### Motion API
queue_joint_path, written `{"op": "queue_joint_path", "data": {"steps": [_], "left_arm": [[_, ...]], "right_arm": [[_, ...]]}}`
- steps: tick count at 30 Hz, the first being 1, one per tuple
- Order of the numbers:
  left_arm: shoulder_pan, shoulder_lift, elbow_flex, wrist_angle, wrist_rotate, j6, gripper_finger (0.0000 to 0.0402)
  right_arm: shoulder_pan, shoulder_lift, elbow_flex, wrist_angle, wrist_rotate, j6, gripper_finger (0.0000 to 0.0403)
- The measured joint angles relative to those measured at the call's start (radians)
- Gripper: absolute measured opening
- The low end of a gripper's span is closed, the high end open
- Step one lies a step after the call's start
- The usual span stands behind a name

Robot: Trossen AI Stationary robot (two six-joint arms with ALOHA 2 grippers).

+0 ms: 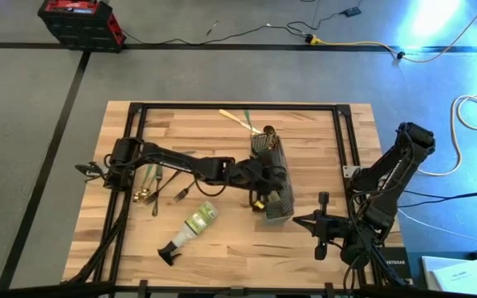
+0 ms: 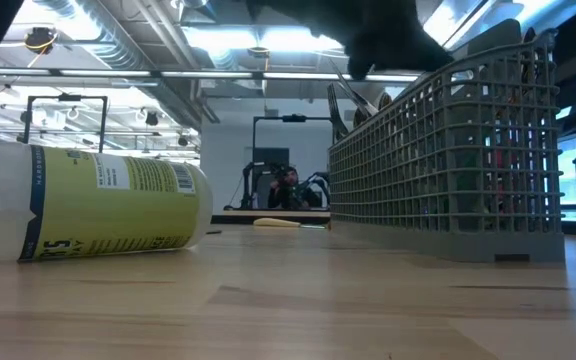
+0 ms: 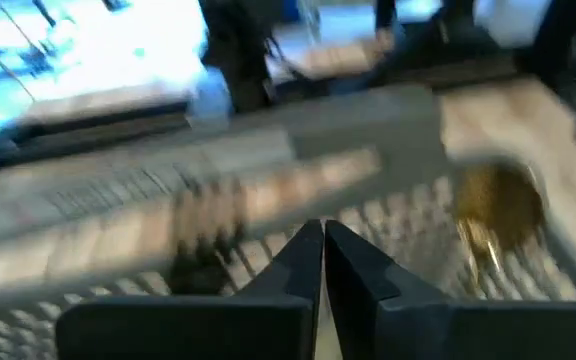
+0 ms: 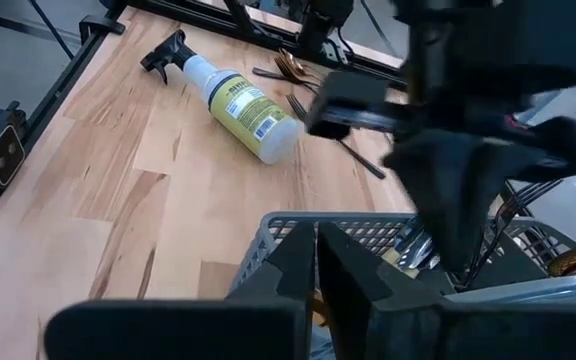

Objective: Sort silverware
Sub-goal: Put the fork into the silverware basket

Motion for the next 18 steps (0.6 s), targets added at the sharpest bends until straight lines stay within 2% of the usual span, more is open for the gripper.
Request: {"op": "queue_joint_path", "data": {"steps": [18], "left_arm": [[-0.011,0.032,0.002,0.066,-0.004,-0.114,0.0000]], "right_arm": [[0.000,0.000,0.000,-0.002,0.002,0.000,0.0000]]}}
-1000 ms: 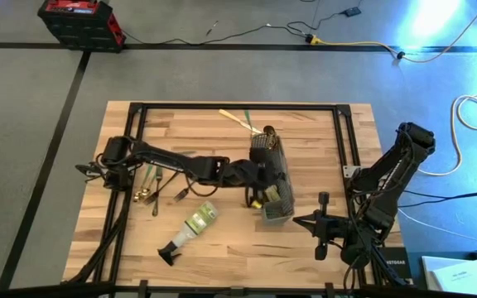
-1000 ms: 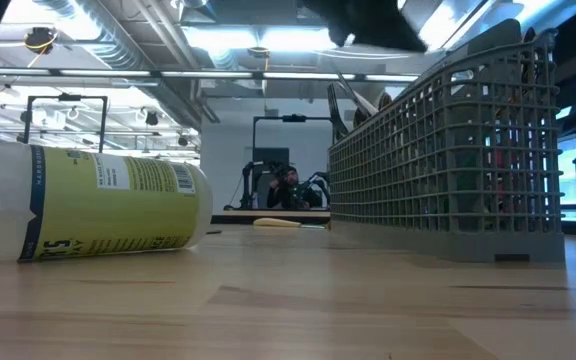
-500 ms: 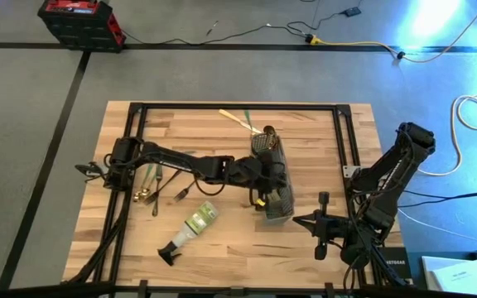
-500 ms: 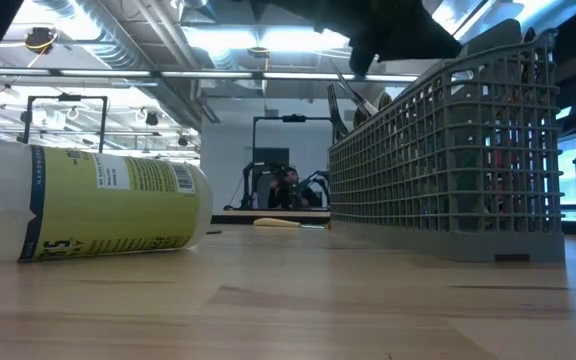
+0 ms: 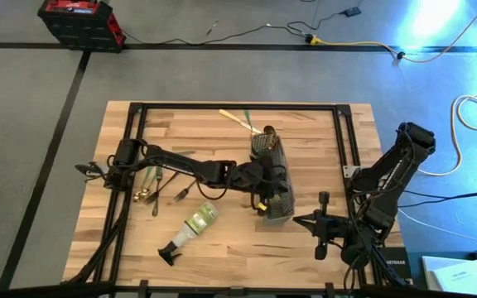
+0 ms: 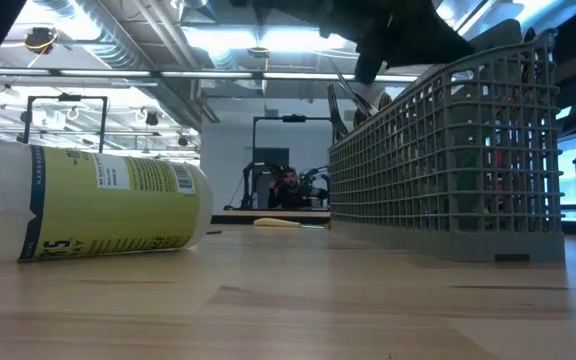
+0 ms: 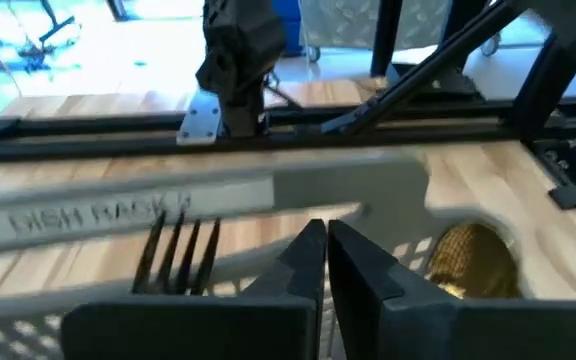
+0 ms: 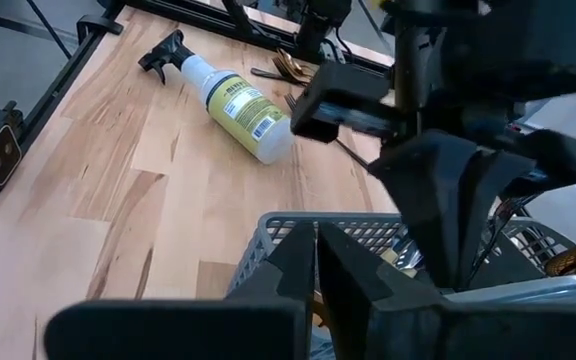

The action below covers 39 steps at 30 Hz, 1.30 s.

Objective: Sort silverware
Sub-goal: Put the fork into the silverware basket

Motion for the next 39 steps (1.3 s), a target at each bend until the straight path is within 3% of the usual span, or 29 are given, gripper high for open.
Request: {"op": "queue_joint_path", "data": {"steps": [11,22,29,31,33,39], "left_arm": [[0.021,0.007,0.000,0.021,-0.058,-0.129,0.0000],[0.021,0.025,0.000,0.058,-0.063,-0.137,0.0000],[0.020,0.025,0.000,0.056,-0.143,-0.154,0.0000],[0.022,0.025,0.000,0.055,-0.150,-0.156,0.0000],[0.022,0.025,0.000,0.055,-0.152,-0.156,0.0000],[0.022,0.025,0.000,0.054,-0.152,-0.151,0.0000]], "right_arm": [[0.000,0.000,0.000,0.001,0.008,0.000,0.0000],[0.000,0.000,0.000,0.001,0.008,0.000,0.0000],[0.000,0.000,0.000,-0.004,0.009,0.000,0.0000],[0.000,0.000,0.000,-0.060,0.057,0.018,0.0000],[0.000,0.000,0.001,-0.182,0.125,0.136,0.0000],[-0.002,-0.001,-0.021,-0.665,0.119,0.716,0.0000]]}}
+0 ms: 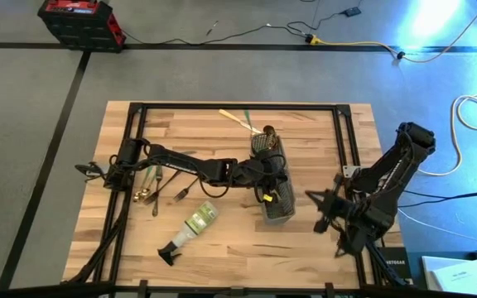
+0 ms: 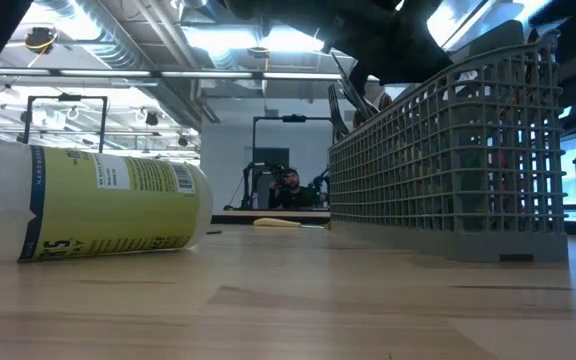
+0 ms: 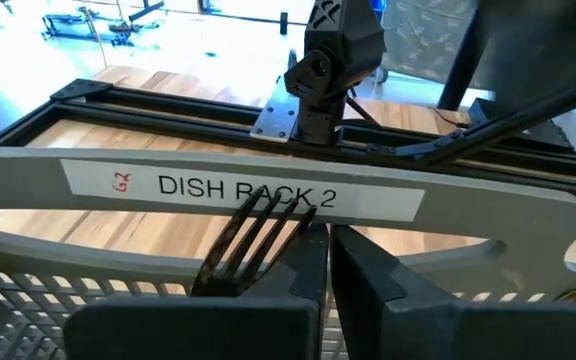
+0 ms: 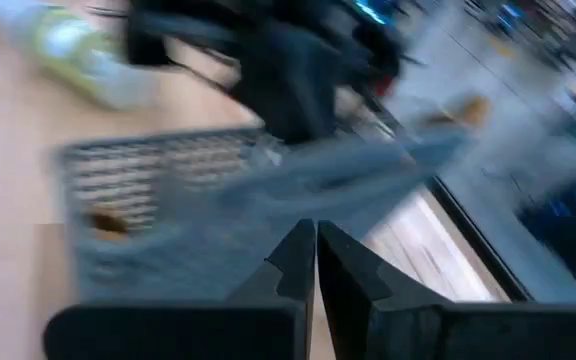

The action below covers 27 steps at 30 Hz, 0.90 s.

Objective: Sort silverware
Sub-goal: Put the fork into the silverware basket

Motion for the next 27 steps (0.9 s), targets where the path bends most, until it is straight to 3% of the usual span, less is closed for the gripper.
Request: {"op": "queue_joint_path", "data": {"steps": [2,5,13,21,27], "left_arm": [[0.000,0.000,0.000,-0.005,0.000,0.000,0.0000],[0.000,0.000,0.000,-0.010,0.000,0.001,0.0000],[0.004,-0.002,0.000,-0.028,0.000,0.002,0.0000],[0.004,-0.002,0.000,-0.032,0.000,0.002,0.0000],[0.004,-0.002,0.000,-0.035,0.001,0.002,0.0000]], "right_arm": [[-0.016,0.000,-0.044,-0.048,0.015,0.116,0.0000],[-0.041,0.000,-0.109,0.016,0.060,0.142,0.0000],[-0.092,0.001,-0.162,0.211,0.136,-0.019,0.0000],[-0.136,0.001,-0.164,0.325,0.107,-0.172,0.0000],[-0.135,-0.096,-0.283,0.302,0.080,-0.143,0.0000]]}}
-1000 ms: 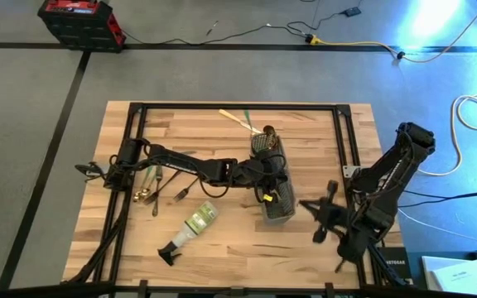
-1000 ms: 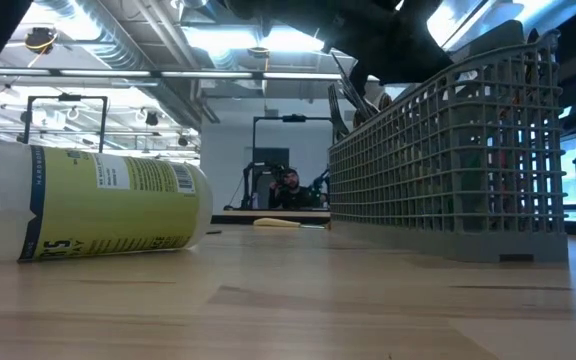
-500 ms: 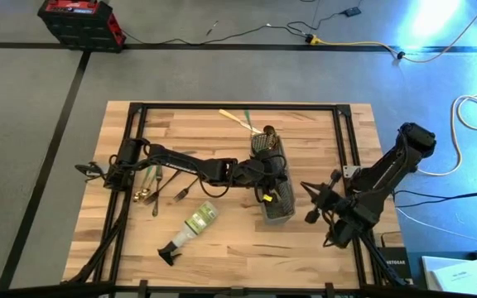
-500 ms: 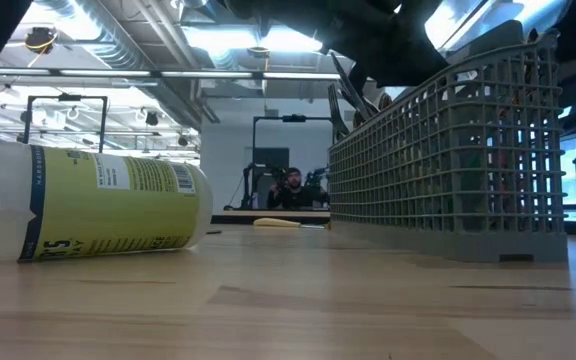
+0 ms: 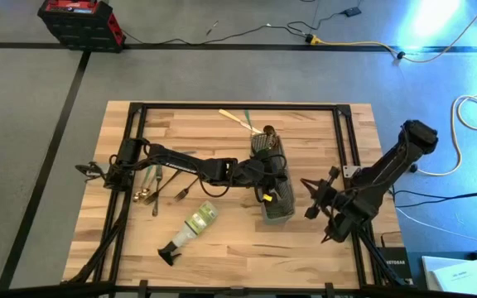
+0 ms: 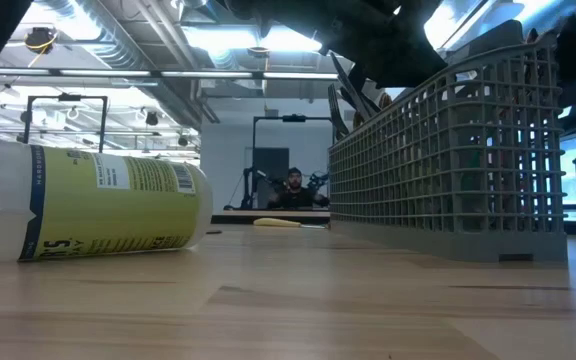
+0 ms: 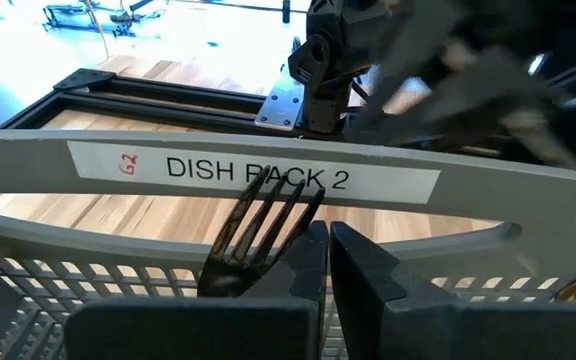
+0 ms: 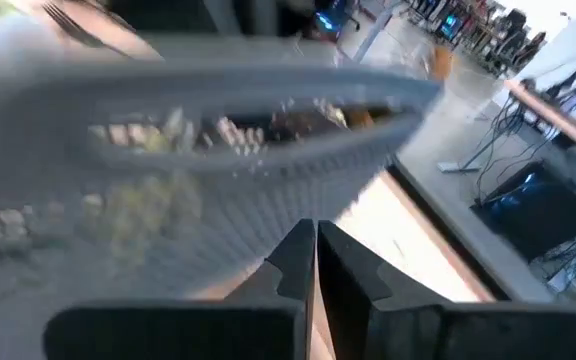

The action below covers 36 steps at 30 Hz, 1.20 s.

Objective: Sort silverware
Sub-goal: Put the fork into the silverware basket

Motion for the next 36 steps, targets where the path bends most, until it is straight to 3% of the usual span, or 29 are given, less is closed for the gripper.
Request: {"op": "queue_joint_path", "data": {"steps": [4,10,14,18,26,36], "left_arm": [[0.000,0.000,0.000,-0.006,0.000,0.000,0.0000],[0.000,-0.001,0.000,-0.014,0.000,0.002,0.0000],[0.000,-0.001,0.000,-0.015,0.000,0.001,0.0000],[0.001,-0.001,0.000,-0.016,-0.001,0.001,0.0000],[0.001,-0.001,0.000,-0.019,-0.004,0.002,0.0000],[0.001,-0.001,0.000,-0.020,-0.005,0.007,0.0000]], "right_arm": [[0.000,-0.187,-0.176,0.136,-0.057,0.020,0.0000],[-0.007,-0.555,-0.455,0.757,-0.241,-0.538,0.0000],[-0.045,-0.791,-0.576,0.865,-0.211,-0.672,0.0000],[-0.120,-0.916,-0.650,1.074,-0.245,-0.876,0.0000],[-0.286,-0.858,-0.657,1.241,-0.420,-0.965,0.0000],[-0.447,-0.529,-0.609,1.468,-0.678,-0.986,0.0000]]}}
